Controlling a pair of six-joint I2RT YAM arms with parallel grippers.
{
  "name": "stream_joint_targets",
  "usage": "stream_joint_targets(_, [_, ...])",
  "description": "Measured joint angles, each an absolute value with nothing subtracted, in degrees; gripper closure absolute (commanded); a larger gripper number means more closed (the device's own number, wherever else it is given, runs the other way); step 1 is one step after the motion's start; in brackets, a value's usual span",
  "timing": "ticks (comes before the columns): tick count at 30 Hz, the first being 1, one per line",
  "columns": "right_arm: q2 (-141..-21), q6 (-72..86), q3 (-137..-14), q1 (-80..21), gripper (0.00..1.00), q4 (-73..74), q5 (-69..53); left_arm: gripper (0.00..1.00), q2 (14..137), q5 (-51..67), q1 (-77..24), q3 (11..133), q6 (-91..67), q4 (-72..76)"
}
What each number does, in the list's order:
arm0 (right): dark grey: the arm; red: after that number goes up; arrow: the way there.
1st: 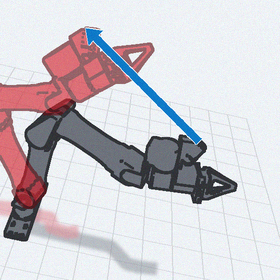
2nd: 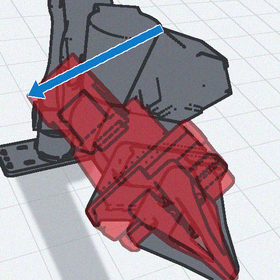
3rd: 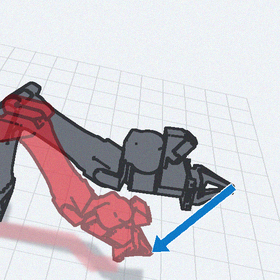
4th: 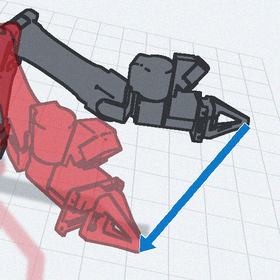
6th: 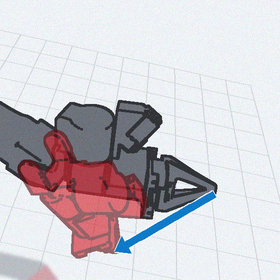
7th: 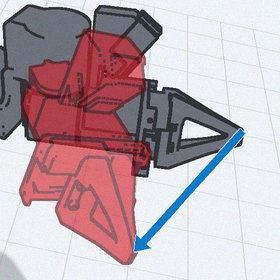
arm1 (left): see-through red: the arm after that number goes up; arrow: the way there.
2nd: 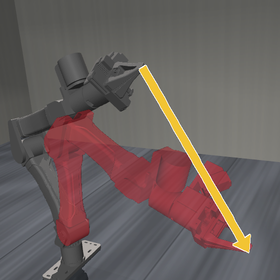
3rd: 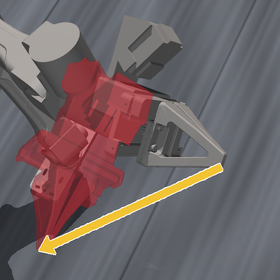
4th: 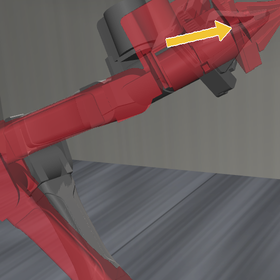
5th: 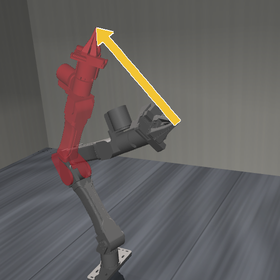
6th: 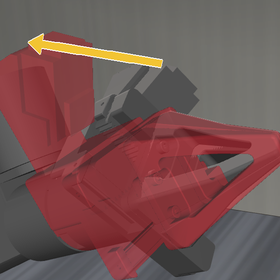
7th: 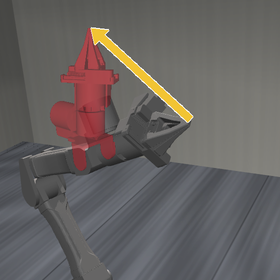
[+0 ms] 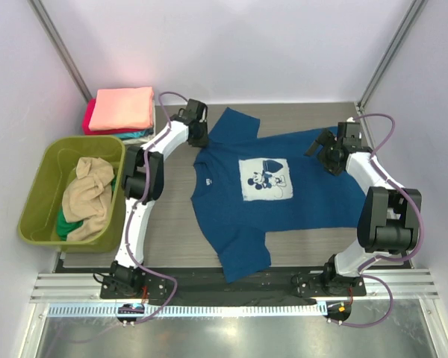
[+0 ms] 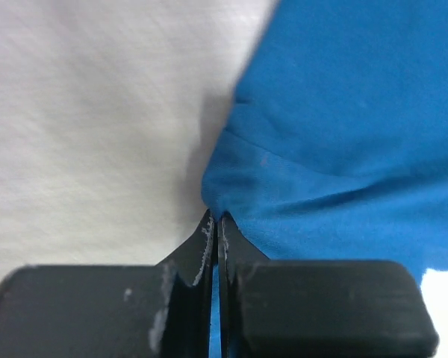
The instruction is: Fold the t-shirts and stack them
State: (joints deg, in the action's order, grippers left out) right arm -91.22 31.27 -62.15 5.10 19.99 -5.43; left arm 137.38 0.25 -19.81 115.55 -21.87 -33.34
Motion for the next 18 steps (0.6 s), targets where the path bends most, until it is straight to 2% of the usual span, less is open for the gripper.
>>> stream_joint_targets(6, [-91.2,31.3,-61.7,5.0,0.1,19.6,-6.9,1.0,147.6,-3.7,-15.1,134.9,-17.5,-41.3])
stream_joint_targets(8, [-91.2,31.3,-61.7,5.0,0.09,19.5,-7.2,0.83,149.5,-4.6,-13.0,138.8,-16.8,-43.1])
stream_joint_targets(9, [-91.2,31.3,-61.7,4.9,0.09,19.5,-7.2,0.7,149.9,-5.0,-12.2,139.9,-16.3,-44.2])
stream_joint_targets(10, [-91.2,31.3,-61.6,4.9,0.09,19.5,-7.3,0.48,149.9,-5.4,-11.4,140.2,-15.9,-44.9])
stream_joint_targets(12, [-91.2,31.3,-61.6,4.8,0.09,19.3,-7.5,0.34,149.0,-6.2,-9.9,139.9,-15.9,-46.2])
stream_joint_targets(14, [-91.2,31.3,-61.6,4.8,0.1,19.2,-7.6,0.28,146.6,-6.7,-9.6,136.9,-16.3,-46.5])
stream_joint_targets(18, [-90.2,31.3,-60.5,4.7,0.1,19.1,-7.3,0.27,135.0,-7.7,-12.5,123.6,-17.1,-47.0])
